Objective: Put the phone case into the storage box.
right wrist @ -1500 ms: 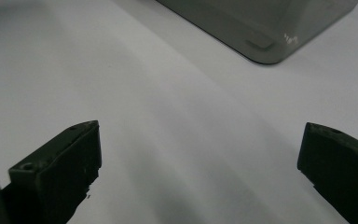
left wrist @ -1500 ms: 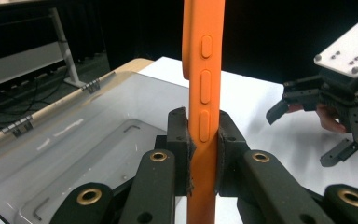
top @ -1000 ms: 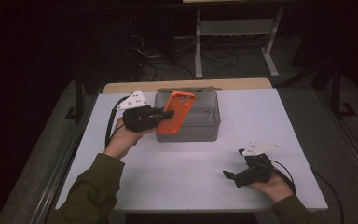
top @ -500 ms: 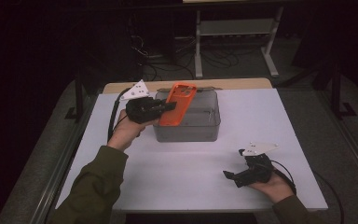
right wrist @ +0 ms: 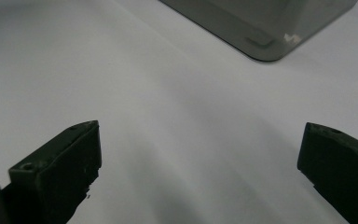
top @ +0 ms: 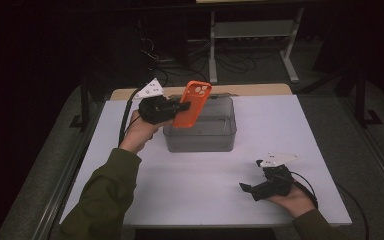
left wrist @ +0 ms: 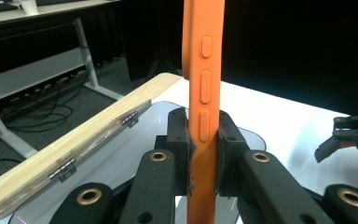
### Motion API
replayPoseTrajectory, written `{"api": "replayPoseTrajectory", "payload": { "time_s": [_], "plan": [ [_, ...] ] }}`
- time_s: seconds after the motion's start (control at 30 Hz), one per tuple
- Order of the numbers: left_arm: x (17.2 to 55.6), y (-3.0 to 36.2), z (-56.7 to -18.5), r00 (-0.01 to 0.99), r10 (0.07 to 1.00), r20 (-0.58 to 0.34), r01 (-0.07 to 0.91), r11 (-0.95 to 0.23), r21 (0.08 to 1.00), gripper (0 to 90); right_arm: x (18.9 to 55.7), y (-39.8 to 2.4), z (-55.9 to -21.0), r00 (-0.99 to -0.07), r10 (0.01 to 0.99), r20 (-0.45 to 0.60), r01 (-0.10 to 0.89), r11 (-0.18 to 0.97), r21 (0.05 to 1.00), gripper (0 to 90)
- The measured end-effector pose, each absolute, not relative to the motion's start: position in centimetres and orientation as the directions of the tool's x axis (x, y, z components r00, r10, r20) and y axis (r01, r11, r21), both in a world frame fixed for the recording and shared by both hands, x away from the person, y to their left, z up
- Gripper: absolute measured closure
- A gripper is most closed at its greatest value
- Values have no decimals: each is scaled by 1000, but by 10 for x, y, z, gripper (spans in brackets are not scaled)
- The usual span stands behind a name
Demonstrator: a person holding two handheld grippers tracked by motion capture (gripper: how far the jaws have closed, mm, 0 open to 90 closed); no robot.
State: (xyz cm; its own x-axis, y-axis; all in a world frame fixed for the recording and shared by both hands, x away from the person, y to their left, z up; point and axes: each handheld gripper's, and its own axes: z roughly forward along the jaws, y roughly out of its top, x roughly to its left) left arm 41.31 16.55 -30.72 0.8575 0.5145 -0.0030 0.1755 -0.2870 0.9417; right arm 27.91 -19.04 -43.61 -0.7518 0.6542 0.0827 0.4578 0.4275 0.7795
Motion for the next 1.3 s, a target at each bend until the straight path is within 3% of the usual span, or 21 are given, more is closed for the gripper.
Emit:
{"api": "replayPoseTrajectory", "payload": {
  "time_s": [1.3],
  "plan": [
    [445, 154, -315, 810, 586, -26, 362, -465, 808, 791, 279, -192, -436, -750, 656, 86, 459, 423, 781, 0]
  ]
}}
